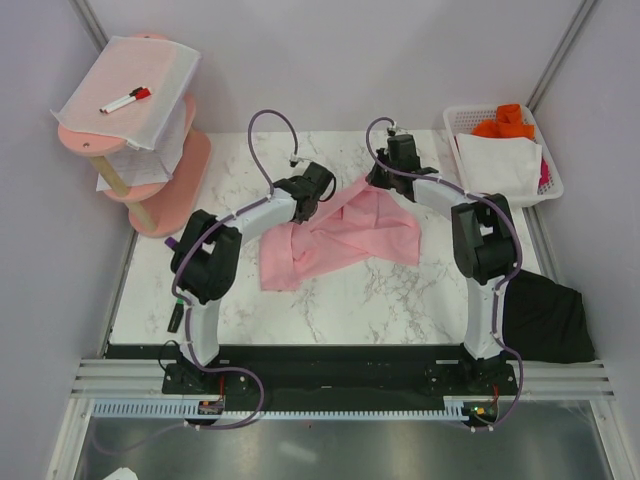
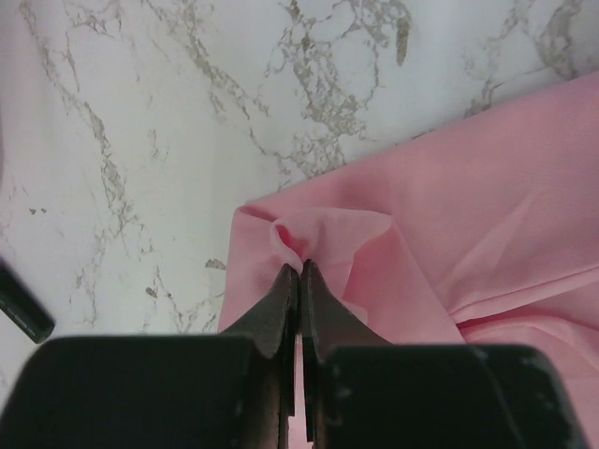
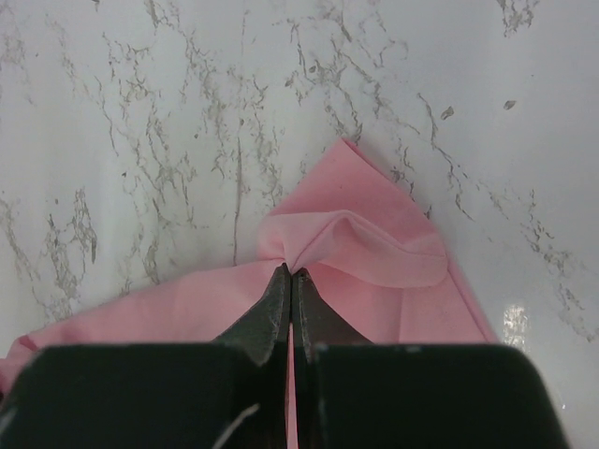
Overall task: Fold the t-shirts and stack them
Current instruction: Flatten out the tshirt
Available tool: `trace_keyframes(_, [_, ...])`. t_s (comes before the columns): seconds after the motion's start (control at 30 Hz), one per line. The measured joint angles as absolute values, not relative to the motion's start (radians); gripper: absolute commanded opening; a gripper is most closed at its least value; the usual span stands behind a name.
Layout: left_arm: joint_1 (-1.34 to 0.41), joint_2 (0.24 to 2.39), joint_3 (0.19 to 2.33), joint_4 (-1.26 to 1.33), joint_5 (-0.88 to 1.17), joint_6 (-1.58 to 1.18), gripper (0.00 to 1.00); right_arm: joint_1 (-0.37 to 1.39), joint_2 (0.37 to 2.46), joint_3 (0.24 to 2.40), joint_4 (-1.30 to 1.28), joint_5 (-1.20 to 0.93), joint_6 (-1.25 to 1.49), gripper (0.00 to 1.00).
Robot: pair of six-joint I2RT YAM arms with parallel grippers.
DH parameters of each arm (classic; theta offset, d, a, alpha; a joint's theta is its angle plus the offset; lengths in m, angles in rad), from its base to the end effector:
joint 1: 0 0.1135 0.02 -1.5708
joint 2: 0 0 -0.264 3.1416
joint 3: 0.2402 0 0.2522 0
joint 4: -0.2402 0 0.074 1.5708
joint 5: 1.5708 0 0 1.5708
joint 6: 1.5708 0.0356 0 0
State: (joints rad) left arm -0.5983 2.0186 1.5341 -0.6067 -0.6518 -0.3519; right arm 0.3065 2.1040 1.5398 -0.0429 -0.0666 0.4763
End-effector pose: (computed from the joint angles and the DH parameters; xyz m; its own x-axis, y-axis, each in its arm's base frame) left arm 0.3643 -0.2222 0.1997 -0.7628 0.1883 -0.6186 -0.0494 0.9369 0.3462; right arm 0.4600 0.1481 0.1981 -0.6453 0.2756 -0.7125 -0.0645 0.9097 0.4103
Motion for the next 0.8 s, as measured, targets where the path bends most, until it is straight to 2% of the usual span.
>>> trace_keyframes(0.13, [-0.562, 1.988, 1.488, -0.620, -0.649, -0.368, 0.02, 0.293, 2.117, 1.541, -0.046, -0.067, 0.484, 0.00])
trace_keyframes(0.43, [-0.369, 1.711, 1.333, -0.678, -0.657, -0.440, 0.02, 0.192, 2.122, 1.592, -0.049, -0.064, 0.521, 0.00])
trace_keyframes(0.57, [-0.342, 1.674, 1.305, -0.693, -0.656, -0.494, 0.04, 0.176, 2.122, 1.602, -0.052, -0.073, 0.531, 0.00])
trace_keyframes(0.6, [-0.342, 1.681, 1.293, -0.703, -0.655, -0.506, 0.10, 0.179, 2.122, 1.604, -0.053, -0.076, 0.531, 0.00])
trace_keyframes(0.63, [-0.342, 1.691, 1.280, -0.712, -0.653, -0.516, 0.20, 0.180, 2.122, 1.606, -0.053, -0.081, 0.532, 0.00])
trace_keyframes(0.67, [-0.341, 1.705, 1.267, -0.718, -0.649, -0.525, 0.40, 0.182, 2.122, 1.607, -0.053, -0.089, 0.533, 0.00])
trace_keyframes(0.77, [-0.333, 1.759, 1.236, -0.755, -0.648, -0.553, 0.75, 0.184, 2.123, 1.607, -0.053, -0.100, 0.535, 0.00])
trace_keyframes(0.8, [-0.328, 1.772, 1.228, -0.770, -0.647, -0.561, 0.77, 0.181, 2.124, 1.607, -0.052, -0.101, 0.535, 0.00])
